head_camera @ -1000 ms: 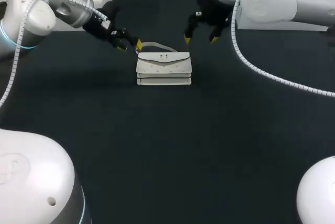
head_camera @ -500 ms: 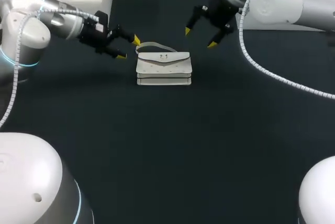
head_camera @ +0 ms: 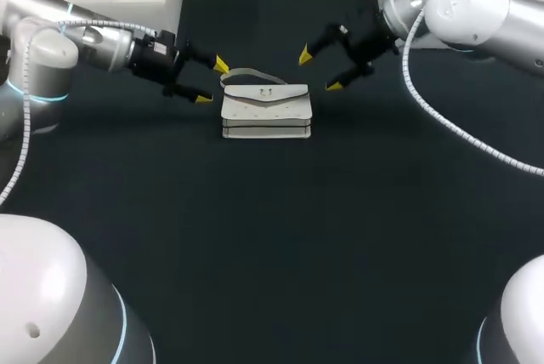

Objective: Pick up the bag, open it, inspect its contents, close it, and place it on the opposite side

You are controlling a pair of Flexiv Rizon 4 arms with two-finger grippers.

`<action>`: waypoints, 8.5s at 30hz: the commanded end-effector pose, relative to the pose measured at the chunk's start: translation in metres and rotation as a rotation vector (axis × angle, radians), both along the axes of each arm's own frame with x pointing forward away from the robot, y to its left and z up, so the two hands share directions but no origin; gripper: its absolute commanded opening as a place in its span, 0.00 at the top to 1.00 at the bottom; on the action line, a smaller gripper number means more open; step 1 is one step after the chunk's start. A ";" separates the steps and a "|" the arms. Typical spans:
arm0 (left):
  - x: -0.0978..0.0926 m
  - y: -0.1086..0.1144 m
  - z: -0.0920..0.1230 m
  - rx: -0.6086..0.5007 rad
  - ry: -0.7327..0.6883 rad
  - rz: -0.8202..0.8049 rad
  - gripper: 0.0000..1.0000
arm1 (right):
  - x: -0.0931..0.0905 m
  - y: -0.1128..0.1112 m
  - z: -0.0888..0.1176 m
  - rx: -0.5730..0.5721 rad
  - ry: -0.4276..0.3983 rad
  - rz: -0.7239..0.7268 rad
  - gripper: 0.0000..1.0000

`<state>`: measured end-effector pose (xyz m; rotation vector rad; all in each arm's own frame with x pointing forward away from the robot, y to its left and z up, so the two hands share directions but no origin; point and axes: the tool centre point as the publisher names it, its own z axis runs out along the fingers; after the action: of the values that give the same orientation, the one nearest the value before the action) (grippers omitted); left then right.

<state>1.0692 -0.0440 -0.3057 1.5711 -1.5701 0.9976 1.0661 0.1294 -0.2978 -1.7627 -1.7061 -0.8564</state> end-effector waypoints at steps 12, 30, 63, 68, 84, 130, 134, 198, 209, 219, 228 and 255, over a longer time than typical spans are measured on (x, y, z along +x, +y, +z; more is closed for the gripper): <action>0.018 -0.002 -0.012 -0.011 0.062 -0.085 0.00 | 0.009 0.004 -0.017 -0.030 0.116 0.015 0.00; 0.005 -0.005 -0.020 -0.084 0.118 0.059 0.00 | 0.012 0.005 -0.047 0.136 0.128 -0.016 0.00; 0.006 -0.017 -0.039 -0.121 0.058 -0.002 0.65 | 0.020 0.034 -0.068 0.216 0.196 0.001 0.52; 0.007 -0.017 -0.041 -0.120 0.059 0.000 0.69 | 0.022 0.034 -0.069 0.220 0.201 -0.003 0.55; 0.009 -0.013 -0.045 -0.120 0.059 0.023 1.00 | 0.030 0.025 -0.074 0.284 0.216 -0.074 1.00; 0.027 -0.017 -0.056 -0.182 0.126 0.079 1.00 | 0.031 0.030 -0.078 0.295 0.218 -0.065 0.74; 0.027 -0.017 -0.057 -0.180 0.127 0.079 1.00 | 0.031 0.030 -0.078 0.294 0.214 -0.063 1.00; -0.002 0.045 -0.013 -0.078 0.010 0.211 0.00 | -0.018 0.020 -0.067 0.217 0.181 -0.023 0.69; 0.002 0.051 -0.015 -0.061 0.022 0.164 0.00 | -0.011 0.019 -0.068 0.219 0.187 -0.005 1.00; 0.016 0.070 -0.003 0.116 0.051 -0.032 0.00 | -0.005 -0.031 -0.057 0.149 0.181 0.018 1.00; 0.018 0.083 0.020 0.331 0.051 -0.076 0.00 | -0.003 -0.060 -0.057 0.120 0.213 0.037 1.00; 0.019 0.128 0.037 0.607 0.003 -0.117 0.00 | 0.016 -0.151 -0.051 0.021 0.144 0.021 1.00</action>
<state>1.0915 0.0848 -0.2817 1.7840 -2.0120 0.5289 1.0816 -0.0044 -0.3587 -1.7374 -1.6130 -0.7219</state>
